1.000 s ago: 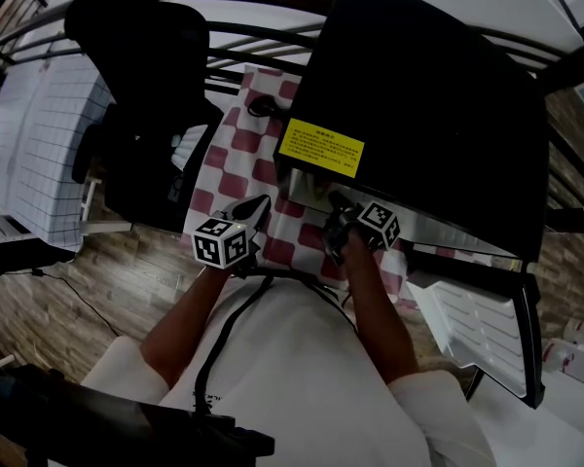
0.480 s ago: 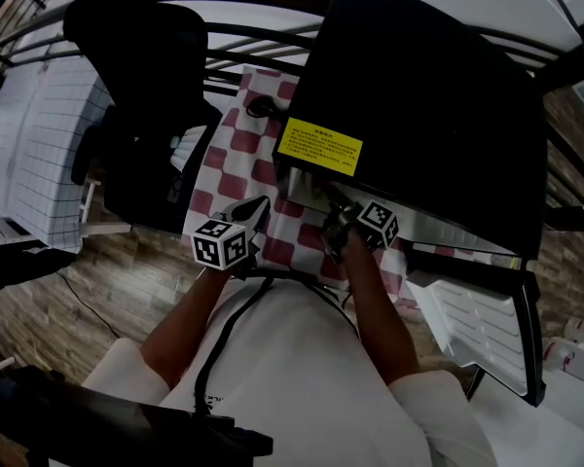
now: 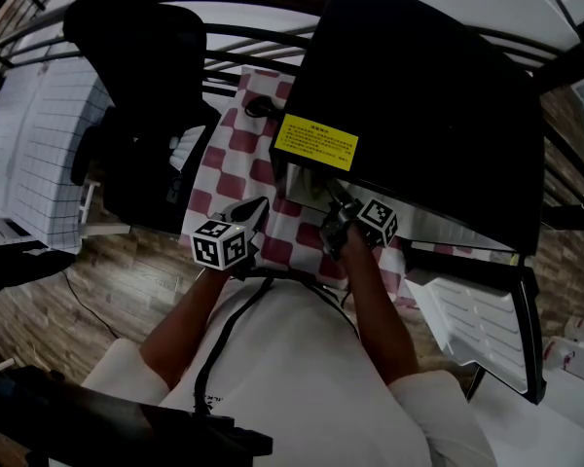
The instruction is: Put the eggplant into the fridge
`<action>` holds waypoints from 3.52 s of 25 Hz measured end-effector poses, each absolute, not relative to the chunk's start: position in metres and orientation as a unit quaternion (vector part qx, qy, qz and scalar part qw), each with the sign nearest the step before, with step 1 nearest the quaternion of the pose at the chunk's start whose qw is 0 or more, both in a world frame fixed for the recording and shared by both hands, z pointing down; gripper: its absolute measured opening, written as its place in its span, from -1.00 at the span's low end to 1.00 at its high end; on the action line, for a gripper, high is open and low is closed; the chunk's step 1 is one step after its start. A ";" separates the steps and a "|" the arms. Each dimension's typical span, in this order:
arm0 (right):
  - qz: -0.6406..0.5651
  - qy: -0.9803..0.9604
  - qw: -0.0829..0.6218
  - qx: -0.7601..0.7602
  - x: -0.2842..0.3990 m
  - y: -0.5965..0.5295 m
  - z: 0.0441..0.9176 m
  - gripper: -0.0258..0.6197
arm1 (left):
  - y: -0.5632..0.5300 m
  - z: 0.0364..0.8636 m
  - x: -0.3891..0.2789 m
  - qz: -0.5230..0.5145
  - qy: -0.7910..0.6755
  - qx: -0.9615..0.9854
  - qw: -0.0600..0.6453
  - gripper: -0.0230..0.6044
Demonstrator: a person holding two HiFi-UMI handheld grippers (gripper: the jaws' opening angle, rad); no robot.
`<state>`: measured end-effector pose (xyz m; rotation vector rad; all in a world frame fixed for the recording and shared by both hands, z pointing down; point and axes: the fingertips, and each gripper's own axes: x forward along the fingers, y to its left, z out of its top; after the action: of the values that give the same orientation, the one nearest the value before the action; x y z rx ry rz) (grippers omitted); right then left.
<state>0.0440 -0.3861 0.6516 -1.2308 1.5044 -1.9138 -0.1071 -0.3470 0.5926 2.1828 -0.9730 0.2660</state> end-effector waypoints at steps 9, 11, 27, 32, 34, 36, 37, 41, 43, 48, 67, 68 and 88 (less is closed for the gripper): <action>-0.676 0.586 0.184 -0.407 0.030 -0.396 0.632 0.94 | -0.342 0.590 -0.098 0.101 -0.375 0.849 0.358 -0.91; -0.674 0.593 0.174 -0.405 0.030 -0.397 0.631 0.94 | -0.340 0.591 -0.097 0.101 -0.376 0.848 0.359 -0.91; -0.678 0.579 0.152 -0.427 0.052 -0.386 0.638 0.88 | -0.332 0.585 -0.082 0.097 -0.378 0.850 0.353 -0.91; -0.678 0.584 0.158 -0.417 0.055 -0.379 0.632 0.85 | -0.327 0.581 -0.075 0.095 -0.378 0.852 0.348 -0.91; -0.677 0.590 0.162 -0.408 0.055 -0.372 0.628 0.77 | -0.325 0.578 -0.071 0.092 -0.379 0.853 0.346 -0.91; -0.674 0.602 0.167 -0.393 0.056 -0.361 0.621 0.59 | -0.322 0.576 -0.066 0.089 -0.378 0.854 0.345 -0.91; -0.671 0.608 0.171 -0.388 0.057 -0.355 0.617 0.44 | -0.321 0.574 -0.063 0.088 -0.377 0.855 0.344 -0.91; -0.650 0.630 0.178 -0.387 0.069 -0.328 0.606 -0.22 | -0.314 0.568 -0.050 0.085 -0.372 0.860 0.339 -0.91; -0.632 0.648 0.174 -0.387 0.073 -0.315 0.597 -0.33 | -0.310 0.566 -0.042 0.087 -0.367 0.864 0.333 -0.91; -0.589 0.693 0.169 -0.380 0.085 -0.287 0.569 -0.74 | -0.299 0.559 -0.025 0.091 -0.355 0.872 0.325 -0.91; -0.352 0.841 0.048 -0.408 0.105 -0.218 0.496 -0.91 | -0.265 0.502 -0.008 0.081 -0.323 0.906 0.261 -0.91; -0.349 0.842 0.047 -0.408 0.105 -0.217 0.496 -0.91 | -0.264 0.502 -0.009 0.081 -0.323 0.907 0.259 -0.91; -0.337 0.847 0.046 -0.409 0.105 -0.216 0.493 -0.91 | -0.258 0.511 -0.004 0.082 -0.330 0.901 0.269 -0.91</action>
<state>0.1052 -0.2158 0.4926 -1.2492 2.5845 -1.0301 -0.0039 -0.2578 0.5108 2.4306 -0.8887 0.2199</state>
